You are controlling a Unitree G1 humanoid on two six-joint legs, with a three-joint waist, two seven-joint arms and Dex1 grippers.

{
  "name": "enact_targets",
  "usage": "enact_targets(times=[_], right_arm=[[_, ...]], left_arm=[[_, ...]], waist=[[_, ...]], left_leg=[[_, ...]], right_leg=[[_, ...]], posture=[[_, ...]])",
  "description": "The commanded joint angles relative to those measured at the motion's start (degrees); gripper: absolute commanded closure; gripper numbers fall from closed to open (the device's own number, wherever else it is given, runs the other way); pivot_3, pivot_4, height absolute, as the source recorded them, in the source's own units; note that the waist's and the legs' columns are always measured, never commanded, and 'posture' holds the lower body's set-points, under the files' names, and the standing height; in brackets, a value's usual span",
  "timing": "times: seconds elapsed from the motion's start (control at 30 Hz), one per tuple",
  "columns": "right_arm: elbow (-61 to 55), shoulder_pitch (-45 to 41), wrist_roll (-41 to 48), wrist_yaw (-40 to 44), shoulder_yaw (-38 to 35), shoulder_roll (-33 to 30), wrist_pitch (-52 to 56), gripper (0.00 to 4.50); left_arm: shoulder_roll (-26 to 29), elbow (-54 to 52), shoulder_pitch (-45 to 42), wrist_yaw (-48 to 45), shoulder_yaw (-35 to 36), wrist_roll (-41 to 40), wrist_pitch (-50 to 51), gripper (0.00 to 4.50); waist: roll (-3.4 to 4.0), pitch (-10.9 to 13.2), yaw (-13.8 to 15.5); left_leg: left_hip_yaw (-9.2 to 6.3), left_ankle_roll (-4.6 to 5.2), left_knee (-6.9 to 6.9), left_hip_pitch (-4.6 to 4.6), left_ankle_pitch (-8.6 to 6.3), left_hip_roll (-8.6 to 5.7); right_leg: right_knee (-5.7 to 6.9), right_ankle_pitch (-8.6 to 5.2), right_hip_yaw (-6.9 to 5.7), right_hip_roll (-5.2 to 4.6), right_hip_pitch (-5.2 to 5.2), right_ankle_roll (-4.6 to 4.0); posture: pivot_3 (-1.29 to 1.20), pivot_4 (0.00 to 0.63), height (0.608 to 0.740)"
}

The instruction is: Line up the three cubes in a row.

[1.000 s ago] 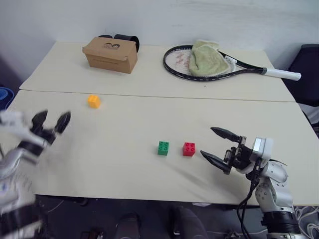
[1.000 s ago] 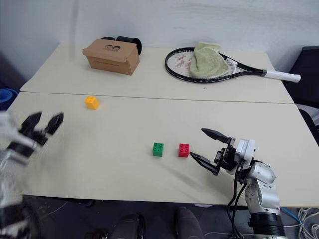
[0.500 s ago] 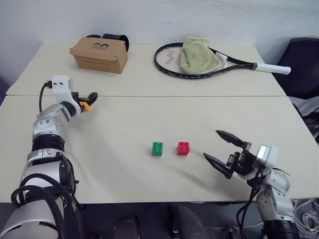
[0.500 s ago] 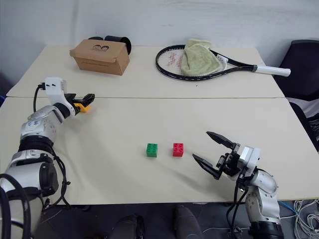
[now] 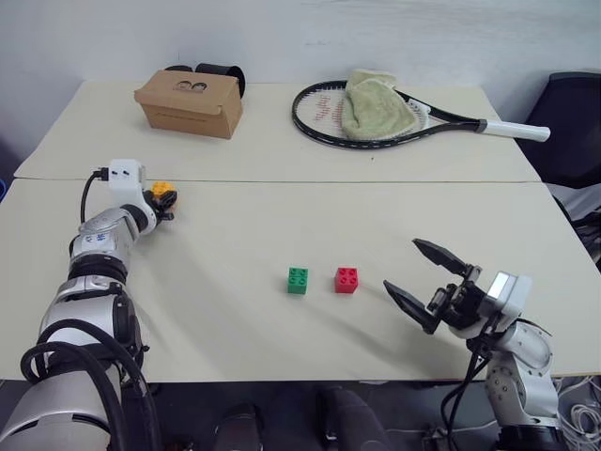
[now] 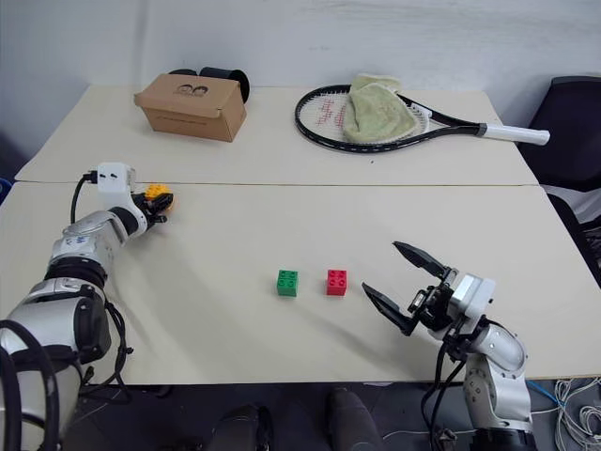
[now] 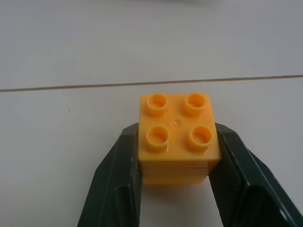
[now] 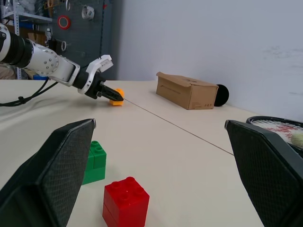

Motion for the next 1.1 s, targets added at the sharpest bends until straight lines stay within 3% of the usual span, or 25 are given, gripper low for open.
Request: enact_targets(times=[0.03, 0.2, 0.33, 0.47, 0.73, 1.1], right_arm=[[-2.9, -0.24, 0.36, -1.09, -1.03, -1.64, 1.0, 0.0], [-3.31, 0.02, 0.87, -0.09, -1.38, -4.53, 2.83, 0.0], [-4.16, 0.03, 2.08, 1.79, -1.69, -7.79, 5.08, 0.0], [-4.32, -0.04, 2.82, 2.85, -1.9, -9.51, 6.55, 0.0], [-4.99, -0.7, 3.06, 3.65, -2.16, -10.31, 7.81, 0.0], [-6.46, 1.3, 2.33, 1.9, -3.09, -10.01, 7.57, 0.0]], left_arm=[[3.74, -8.1, 3.91, -17.58, 0.48, -3.01, -3.76, 2.99], [10.93, -26.53, 16.02, -49.59, -3.97, -6.86, -9.46, 2.99], [15.02, -33.59, 21.43, -64.93, -8.44, -7.41, -15.8, 2.99], [15.85, -35.9, 22.31, -66.58, -15.53, -9.96, -18.19, 2.99], [9.45, -31.59, 17.89, -66.58, -24.56, -10.36, -21.35, 2.99], [7.2, -31.43, 17.65, -66.58, -29.35, -10.7, -21.92, 2.99]], waist=[[0.0, 0.0, -0.23], [0.01, 0.0, -0.5], [0.01, 0.0, -0.19], [0.01, 0.0, 0.61], [0.01, 0.0, 1.03], [0.02, 0.01, 0.9]], left_leg=[[0.03, -0.01, -0.01, 0.01, 0.01, 0.01], [0.06, -0.09, -0.03, 0.02, 0.04, 0.05], [0.03, -0.11, 0.01, 0.07, 0.06, 0.05], [-0.13, 0.06, 0.04, 0.14, 0.03, 0.0], [-0.13, 0.2, 0.16, 0.03, -0.06, -0.01], [-0.41, 0.19, 0.12, 0.05, -0.06, 0.01]], right_leg=[[0.01, 0.0, 0.01, 0.01, -0.01, -0.01], [0.16, -0.09, 0.0, 0.03, -0.08, -0.16], [0.26, -0.11, 0.02, 0.01, -0.06, -0.2], [0.17, -0.11, 0.07, -0.09, 0.12, -0.19], [0.11, -0.08, 0.02, -0.04, 0.09, -0.15], [0.15, -0.08, 0.08, -0.01, 0.04, -0.15]], posture=[[0.0, 0.15, 0.74], [0.0, 0.15, 0.74], [0.0, 0.15, 0.74], [0.0, 0.15, 0.74], [0.0, 0.15, 0.74], [0.0, 0.15, 0.74]])
